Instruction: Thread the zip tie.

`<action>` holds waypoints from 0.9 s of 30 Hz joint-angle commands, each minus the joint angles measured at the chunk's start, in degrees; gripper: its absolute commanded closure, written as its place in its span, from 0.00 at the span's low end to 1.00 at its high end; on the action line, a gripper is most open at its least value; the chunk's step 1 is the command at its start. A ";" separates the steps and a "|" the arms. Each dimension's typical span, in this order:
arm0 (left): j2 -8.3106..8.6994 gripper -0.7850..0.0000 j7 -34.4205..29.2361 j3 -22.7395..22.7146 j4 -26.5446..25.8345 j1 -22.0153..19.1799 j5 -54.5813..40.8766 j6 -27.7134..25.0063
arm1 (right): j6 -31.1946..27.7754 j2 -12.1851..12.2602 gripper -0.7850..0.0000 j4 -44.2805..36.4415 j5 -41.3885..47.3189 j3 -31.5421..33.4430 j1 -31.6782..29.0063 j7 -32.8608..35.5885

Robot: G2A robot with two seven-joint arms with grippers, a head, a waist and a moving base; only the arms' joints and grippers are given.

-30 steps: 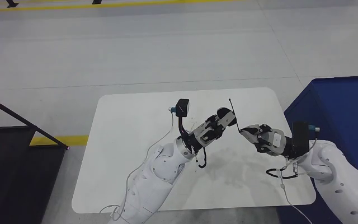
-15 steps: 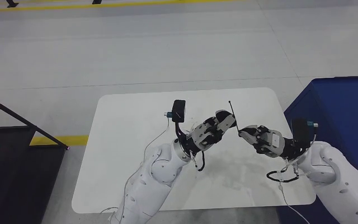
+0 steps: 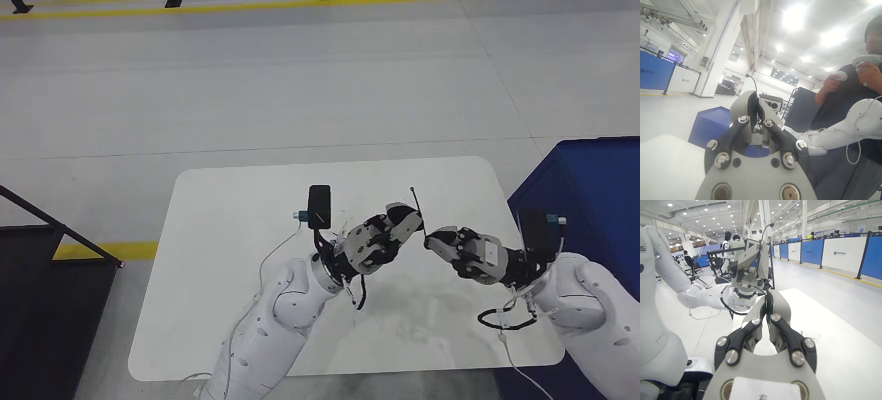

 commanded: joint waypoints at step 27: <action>0.65 1.00 12.15 -0.96 -0.64 0.82 14.78 -2.85 | 0.00 1.10 1.00 0.69 22.59 -4.85 2.50 15.92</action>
